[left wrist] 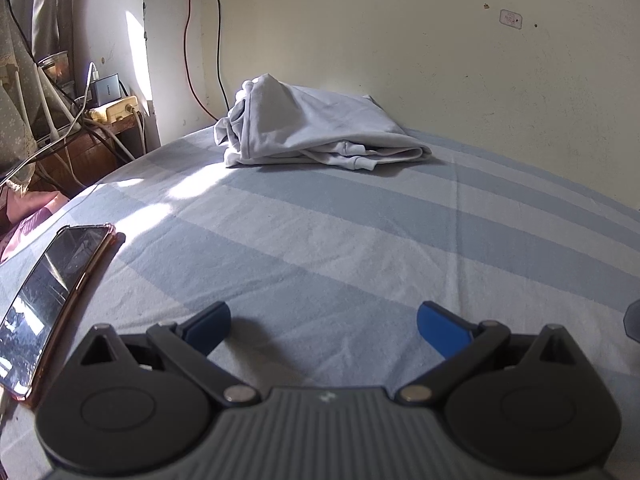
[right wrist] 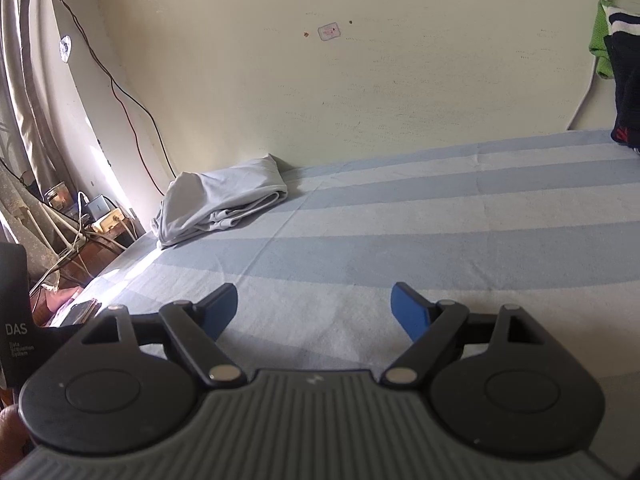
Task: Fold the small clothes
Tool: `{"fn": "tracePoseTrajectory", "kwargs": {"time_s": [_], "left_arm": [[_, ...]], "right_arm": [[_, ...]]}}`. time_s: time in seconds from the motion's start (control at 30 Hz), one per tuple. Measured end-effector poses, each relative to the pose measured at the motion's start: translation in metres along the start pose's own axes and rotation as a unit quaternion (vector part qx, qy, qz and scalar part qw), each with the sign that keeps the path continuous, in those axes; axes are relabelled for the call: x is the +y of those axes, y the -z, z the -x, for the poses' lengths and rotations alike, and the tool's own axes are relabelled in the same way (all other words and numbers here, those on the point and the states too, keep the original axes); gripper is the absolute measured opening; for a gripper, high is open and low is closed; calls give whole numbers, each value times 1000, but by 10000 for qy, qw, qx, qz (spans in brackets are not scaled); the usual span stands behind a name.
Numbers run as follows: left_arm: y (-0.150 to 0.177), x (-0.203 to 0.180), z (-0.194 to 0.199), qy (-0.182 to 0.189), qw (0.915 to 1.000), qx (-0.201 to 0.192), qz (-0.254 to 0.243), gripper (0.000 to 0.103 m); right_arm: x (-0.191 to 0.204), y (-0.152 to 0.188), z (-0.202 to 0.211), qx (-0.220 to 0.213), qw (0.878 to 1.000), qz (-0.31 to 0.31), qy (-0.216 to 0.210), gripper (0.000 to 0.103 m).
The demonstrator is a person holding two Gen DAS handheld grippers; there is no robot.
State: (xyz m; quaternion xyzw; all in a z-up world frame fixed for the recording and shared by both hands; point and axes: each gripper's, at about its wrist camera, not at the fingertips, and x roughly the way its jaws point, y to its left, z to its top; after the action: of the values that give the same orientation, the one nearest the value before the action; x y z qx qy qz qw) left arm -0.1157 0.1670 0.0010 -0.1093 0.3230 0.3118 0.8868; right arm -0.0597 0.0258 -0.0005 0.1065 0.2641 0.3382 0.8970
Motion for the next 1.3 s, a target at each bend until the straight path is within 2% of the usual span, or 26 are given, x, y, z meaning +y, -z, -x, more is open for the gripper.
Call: {"fn": "tracePoseTrajectory", "kwargs": {"time_s": [0.33, 0.83, 1.17, 1.3], "left_arm": [[1, -2, 2, -18, 9999, -107, -61, 103], [3, -8, 6, -119, 9993, -291, -204, 103], [3, -13, -1, -166, 9992, -85, -358, 103], [3, -11, -1, -62, 9994, -55, -350, 103]], "right_arm": [[0, 0, -1, 81, 10000, 6, 23, 86], [0, 1, -4, 89, 9993, -102, 337, 88], [0, 0, -9, 208, 9986, -114, 471, 89], [-1, 0, -10, 286, 9981, -153, 522, 90]]}}
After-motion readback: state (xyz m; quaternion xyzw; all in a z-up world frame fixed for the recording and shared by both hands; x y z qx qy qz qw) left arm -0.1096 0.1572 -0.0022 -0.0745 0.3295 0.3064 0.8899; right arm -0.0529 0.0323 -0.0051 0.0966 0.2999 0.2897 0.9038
